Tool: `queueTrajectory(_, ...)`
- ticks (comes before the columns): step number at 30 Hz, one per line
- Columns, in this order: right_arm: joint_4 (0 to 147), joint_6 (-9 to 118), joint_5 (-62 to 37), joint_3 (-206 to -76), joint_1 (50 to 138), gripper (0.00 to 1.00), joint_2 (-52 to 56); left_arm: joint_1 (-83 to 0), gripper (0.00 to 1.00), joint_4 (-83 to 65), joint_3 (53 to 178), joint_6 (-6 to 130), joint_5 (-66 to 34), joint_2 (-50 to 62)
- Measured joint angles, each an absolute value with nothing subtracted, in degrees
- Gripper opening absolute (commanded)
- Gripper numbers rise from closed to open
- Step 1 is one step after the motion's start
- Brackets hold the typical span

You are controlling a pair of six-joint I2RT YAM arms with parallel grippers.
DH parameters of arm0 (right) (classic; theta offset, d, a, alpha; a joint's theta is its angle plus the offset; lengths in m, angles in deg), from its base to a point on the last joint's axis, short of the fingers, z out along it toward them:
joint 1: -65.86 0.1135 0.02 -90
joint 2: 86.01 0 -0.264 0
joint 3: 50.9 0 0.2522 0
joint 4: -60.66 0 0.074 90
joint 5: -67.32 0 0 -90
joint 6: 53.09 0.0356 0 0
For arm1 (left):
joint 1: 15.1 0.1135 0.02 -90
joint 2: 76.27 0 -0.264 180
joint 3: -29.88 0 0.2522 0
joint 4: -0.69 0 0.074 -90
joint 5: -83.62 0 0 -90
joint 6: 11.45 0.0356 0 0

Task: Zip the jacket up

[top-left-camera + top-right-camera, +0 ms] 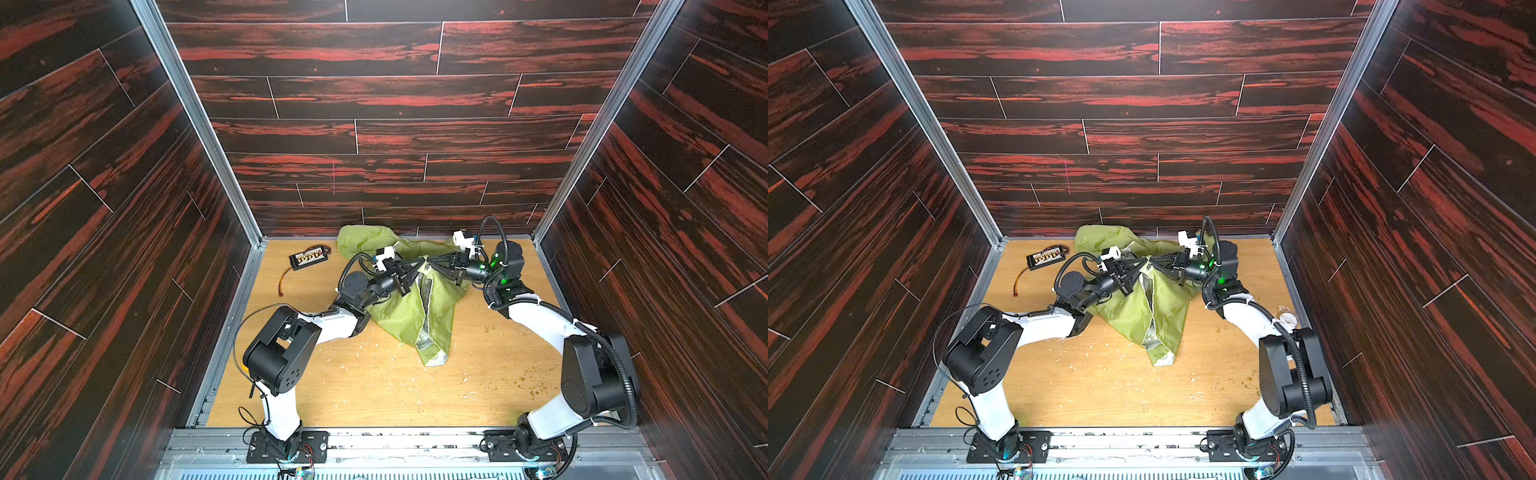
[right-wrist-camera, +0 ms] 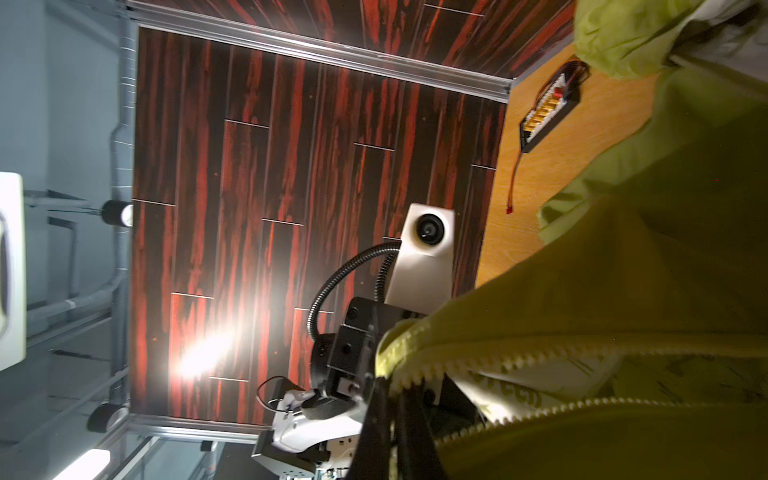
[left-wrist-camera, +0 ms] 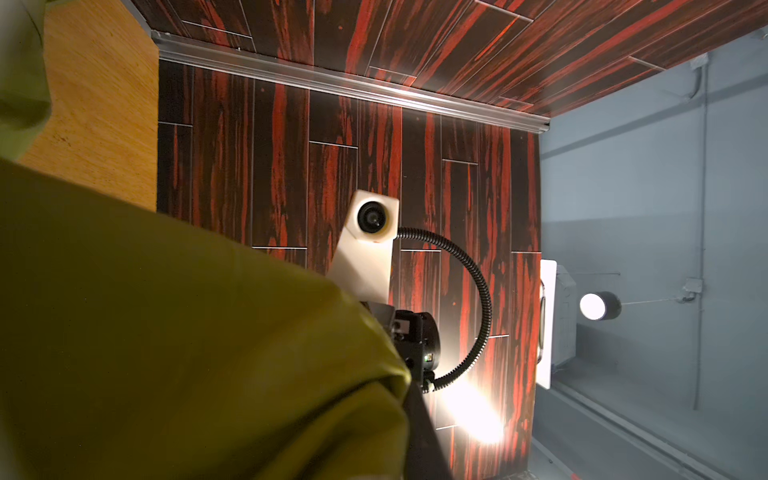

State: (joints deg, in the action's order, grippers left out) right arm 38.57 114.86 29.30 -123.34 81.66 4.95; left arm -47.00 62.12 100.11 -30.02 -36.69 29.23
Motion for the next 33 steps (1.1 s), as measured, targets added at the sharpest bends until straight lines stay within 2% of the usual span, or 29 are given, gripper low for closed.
queueTrajectory(2, 40.38, 113.96, 29.19, -123.38, 81.59, 0.0, 4.93, -47.0, 0.31, 62.36, 99.87, -30.08, -36.19, 29.23)
queueTrajectory(6, 43.49, 112.7, 29.08, -123.38, 81.59, 0.0, 4.93, -47.31, 0.36, 62.8, 98.67, -29.65, -35.27, 29.14)
queueTrajectory(25, 50.15, 111.19, 28.25, -123.54, 82.27, 0.0, 4.93, -52.92, 0.39, 56.51, 94.78, -21.3, -33.89, 25.34)
queueTrajectory(30, 50.46, 111.19, 27.84, -123.54, 82.27, 0.0, 4.93, -53.47, 0.33, 55.65, 95.3, -21.06, -33.87, 25.34)
queueTrajectory(33, 50.44, 111.19, 27.71, -123.58, 82.27, 0.0, 4.93, -53.49, 0.21, 55.26, 95.28, -20.86, -33.8, 25.34)
